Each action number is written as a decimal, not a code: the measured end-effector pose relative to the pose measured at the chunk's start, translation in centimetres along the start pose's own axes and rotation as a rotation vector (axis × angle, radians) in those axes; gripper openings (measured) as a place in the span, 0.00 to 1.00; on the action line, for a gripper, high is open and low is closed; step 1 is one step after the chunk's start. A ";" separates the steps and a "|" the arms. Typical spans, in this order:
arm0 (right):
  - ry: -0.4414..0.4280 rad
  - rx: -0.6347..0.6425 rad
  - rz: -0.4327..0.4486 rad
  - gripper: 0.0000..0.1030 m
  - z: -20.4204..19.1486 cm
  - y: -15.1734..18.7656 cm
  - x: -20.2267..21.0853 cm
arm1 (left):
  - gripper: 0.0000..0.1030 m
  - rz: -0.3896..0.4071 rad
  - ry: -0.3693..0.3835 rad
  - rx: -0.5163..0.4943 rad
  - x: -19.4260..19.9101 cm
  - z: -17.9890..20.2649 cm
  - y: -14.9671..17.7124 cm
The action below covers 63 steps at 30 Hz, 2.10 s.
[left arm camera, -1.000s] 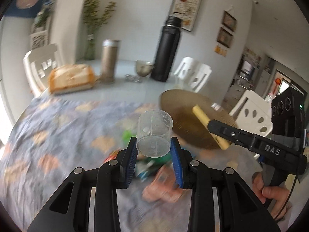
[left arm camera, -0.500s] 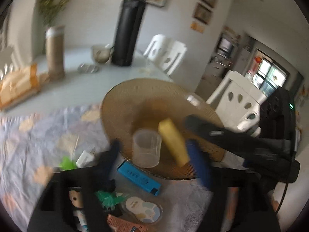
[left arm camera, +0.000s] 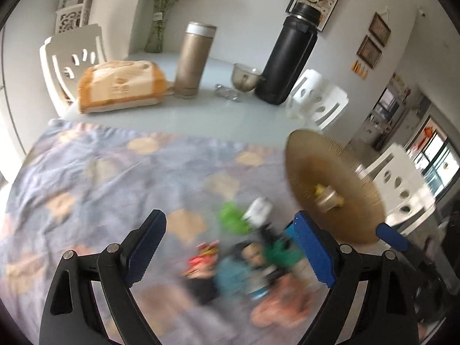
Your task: Organize rigid objects
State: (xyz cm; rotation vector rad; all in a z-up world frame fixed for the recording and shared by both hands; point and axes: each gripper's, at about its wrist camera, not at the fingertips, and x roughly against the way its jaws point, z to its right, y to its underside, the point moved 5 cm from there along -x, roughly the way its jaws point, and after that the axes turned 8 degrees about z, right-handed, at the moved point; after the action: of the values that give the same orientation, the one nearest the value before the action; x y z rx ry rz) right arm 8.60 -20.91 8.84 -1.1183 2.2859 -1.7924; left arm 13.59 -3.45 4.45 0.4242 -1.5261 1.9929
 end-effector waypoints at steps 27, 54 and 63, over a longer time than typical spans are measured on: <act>0.122 0.189 -0.237 0.46 -2.8 9.2 -5.5 | 0.62 -0.126 -0.132 -0.254 -3.6 -1.8 6.8; 0.067 0.207 -0.228 0.40 -4.2 9.1 -6.2 | 0.33 -0.086 -0.111 -0.150 -3.4 -3.2 6.0; 0.042 0.169 -0.184 0.40 -4.2 8.6 -5.5 | 0.35 -0.078 -0.114 -0.106 -4.6 -3.4 5.2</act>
State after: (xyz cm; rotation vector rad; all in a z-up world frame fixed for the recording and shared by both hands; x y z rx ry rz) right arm 6.47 -13.77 0.72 -1.3088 2.0641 -2.0479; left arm 14.32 -2.25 -3.17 0.5527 -1.6502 1.8463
